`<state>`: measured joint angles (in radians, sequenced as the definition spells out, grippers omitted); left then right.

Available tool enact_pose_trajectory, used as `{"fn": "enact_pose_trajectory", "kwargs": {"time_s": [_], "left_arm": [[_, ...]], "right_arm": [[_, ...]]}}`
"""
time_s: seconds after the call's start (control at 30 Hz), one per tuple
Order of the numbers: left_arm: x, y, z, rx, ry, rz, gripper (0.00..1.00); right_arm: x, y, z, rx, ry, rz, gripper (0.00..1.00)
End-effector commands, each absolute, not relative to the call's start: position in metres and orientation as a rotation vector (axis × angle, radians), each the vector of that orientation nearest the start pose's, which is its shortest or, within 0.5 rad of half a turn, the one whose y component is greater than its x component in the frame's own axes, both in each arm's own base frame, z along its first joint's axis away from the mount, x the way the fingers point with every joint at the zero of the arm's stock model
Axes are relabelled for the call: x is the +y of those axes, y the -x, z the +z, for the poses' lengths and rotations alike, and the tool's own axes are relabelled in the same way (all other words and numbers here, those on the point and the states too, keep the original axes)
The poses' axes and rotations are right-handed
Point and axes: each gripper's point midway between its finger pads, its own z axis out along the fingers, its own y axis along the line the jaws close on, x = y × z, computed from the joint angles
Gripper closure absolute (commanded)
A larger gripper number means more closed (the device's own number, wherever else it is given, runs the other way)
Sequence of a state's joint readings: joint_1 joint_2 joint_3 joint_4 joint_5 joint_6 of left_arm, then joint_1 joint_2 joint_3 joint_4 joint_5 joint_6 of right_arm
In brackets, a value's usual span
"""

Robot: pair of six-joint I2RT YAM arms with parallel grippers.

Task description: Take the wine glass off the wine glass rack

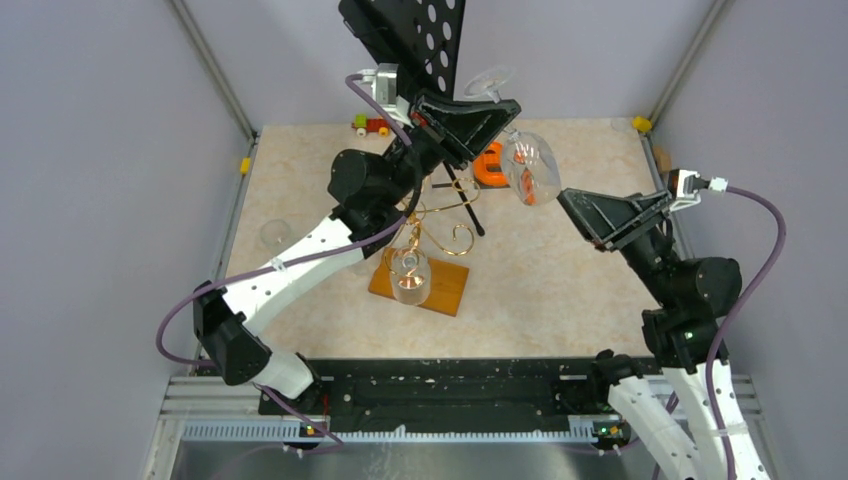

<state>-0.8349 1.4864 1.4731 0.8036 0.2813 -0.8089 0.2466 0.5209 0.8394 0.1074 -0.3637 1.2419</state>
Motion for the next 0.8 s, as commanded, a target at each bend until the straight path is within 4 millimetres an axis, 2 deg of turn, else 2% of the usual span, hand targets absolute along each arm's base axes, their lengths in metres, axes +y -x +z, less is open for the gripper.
{"fn": "enact_pose_trajectory", "kwargs": {"time_s": [0.0, 0.1, 0.23, 0.5, 0.77], "left_arm": [[-0.347, -0.216, 0.619, 0.722, -0.216, -1.700, 1.00], [-0.346, -0.215, 0.620, 0.710, -0.209, -1.702, 1.00], [-0.349, -0.213, 0.620, 0.708, -0.212, -1.706, 1.00], [-0.348, -0.204, 0.619, 0.644, -0.206, -1.739, 1.00], [-0.347, -0.193, 0.612, 0.572, -0.227, -1.700, 1.00]], "right_arm": [[0.158, -0.145, 0.501, 1.106, -0.073, 1.675, 0.23], [0.161, -0.133, 0.512, 1.058, -0.004, 1.714, 0.30], [0.162, -0.128, 0.518, 1.043, 0.021, 1.734, 0.37], [0.160, -0.126, 0.523, 0.963, 0.031, 1.826, 0.40], [0.159, -0.116, 0.540, 0.852, 0.112, 1.891, 0.52]]}}
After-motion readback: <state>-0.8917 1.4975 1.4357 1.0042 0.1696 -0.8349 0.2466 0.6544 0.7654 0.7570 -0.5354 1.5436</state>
